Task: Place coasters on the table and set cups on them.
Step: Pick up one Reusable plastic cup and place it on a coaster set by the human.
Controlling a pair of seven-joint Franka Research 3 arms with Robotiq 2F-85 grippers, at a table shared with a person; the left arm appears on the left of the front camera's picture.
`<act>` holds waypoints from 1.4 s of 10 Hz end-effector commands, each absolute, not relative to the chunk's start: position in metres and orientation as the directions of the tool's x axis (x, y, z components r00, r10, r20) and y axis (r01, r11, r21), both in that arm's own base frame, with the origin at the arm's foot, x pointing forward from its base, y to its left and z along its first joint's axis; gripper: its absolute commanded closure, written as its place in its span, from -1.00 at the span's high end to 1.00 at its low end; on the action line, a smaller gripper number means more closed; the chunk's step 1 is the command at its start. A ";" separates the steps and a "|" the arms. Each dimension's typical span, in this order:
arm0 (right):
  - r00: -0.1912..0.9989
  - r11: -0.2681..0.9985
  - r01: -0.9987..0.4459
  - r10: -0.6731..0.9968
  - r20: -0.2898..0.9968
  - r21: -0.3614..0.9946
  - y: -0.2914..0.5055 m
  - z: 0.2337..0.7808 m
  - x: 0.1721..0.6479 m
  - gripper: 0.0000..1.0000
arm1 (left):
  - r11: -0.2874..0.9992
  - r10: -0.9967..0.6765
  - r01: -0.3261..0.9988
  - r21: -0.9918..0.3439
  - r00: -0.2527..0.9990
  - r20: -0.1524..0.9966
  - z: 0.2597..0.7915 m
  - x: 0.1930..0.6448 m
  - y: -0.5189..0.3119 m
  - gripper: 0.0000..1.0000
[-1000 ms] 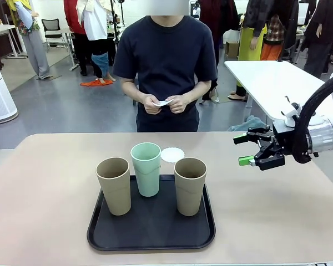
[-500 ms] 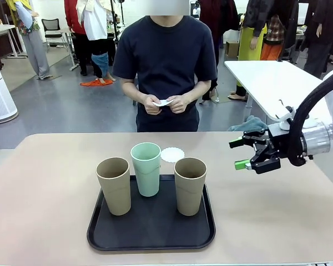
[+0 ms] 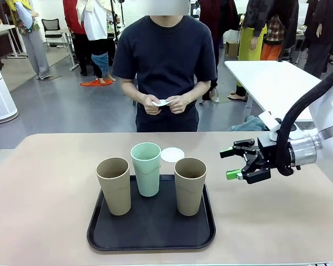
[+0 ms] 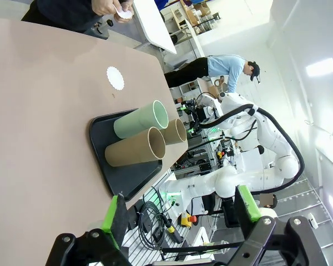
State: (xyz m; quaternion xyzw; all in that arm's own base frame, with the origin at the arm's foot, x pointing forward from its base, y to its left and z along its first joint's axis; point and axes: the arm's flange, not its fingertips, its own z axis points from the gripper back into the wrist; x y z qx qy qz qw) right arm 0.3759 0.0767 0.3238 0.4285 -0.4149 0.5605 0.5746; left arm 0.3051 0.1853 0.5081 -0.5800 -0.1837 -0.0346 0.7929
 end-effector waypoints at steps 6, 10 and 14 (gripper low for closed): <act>0.051 0.124 -0.992 0.249 0.967 0.020 0.089 0.283 0.372 1.00 | 0.311 0.164 0.274 -0.910 0.928 0.335 0.510 0.304 0.186 1.00; 0.050 -0.038 -0.997 0.233 0.971 0.061 0.082 0.283 0.370 1.00 | 0.311 0.164 0.274 -0.910 0.928 0.335 0.510 0.304 0.186 1.00; 0.026 -0.072 -0.996 0.229 0.973 0.043 0.097 0.273 0.371 1.00 | 0.311 0.164 0.274 -0.910 0.928 0.335 0.510 0.304 0.186 1.00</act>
